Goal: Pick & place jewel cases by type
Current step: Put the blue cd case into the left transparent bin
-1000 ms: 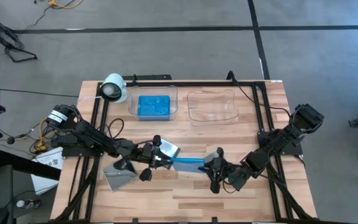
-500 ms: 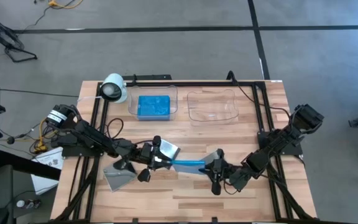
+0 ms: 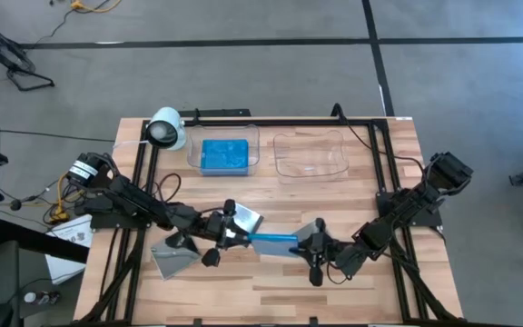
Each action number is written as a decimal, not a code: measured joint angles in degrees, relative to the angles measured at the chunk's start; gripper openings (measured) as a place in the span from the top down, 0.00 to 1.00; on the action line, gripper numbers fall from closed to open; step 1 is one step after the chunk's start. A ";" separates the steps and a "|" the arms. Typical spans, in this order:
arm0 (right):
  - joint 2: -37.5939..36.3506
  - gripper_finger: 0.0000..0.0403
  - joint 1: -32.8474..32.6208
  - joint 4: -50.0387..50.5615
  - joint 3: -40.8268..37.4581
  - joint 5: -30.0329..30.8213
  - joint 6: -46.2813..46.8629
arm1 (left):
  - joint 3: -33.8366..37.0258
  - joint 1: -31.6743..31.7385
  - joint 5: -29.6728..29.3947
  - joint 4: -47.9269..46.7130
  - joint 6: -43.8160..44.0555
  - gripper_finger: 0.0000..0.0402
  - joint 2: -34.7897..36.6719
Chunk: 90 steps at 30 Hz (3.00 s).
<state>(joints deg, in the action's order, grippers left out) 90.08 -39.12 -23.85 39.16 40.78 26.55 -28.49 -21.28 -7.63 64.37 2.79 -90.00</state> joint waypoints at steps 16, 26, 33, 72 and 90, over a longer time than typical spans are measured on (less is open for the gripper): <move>-0.09 0.90 0.42 4.14 0.11 -5.70 4.72 | 0.04 1.37 1.42 -13.39 -0.71 0.83 7.14; -0.09 0.91 4.11 4.44 0.92 -12.99 4.27 | -5.91 2.61 1.11 -35.37 -0.05 0.70 15.40; -0.09 0.92 7.77 12.65 5.64 -18.17 1.61 | -16.46 4.56 3.83 -54.02 0.92 0.44 15.89; -0.11 0.92 15.92 17.61 10.88 -24.37 -4.61 | -25.49 9.75 14.89 -67.88 3.97 0.32 9.14; -0.11 0.89 15.88 17.46 10.86 -24.16 -4.68 | -29.16 10.18 12.42 -69.37 2.55 0.91 8.20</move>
<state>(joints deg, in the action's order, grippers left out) 89.97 -23.24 -6.38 50.02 16.62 21.87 -57.65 -11.10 4.78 -5.00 5.34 -81.80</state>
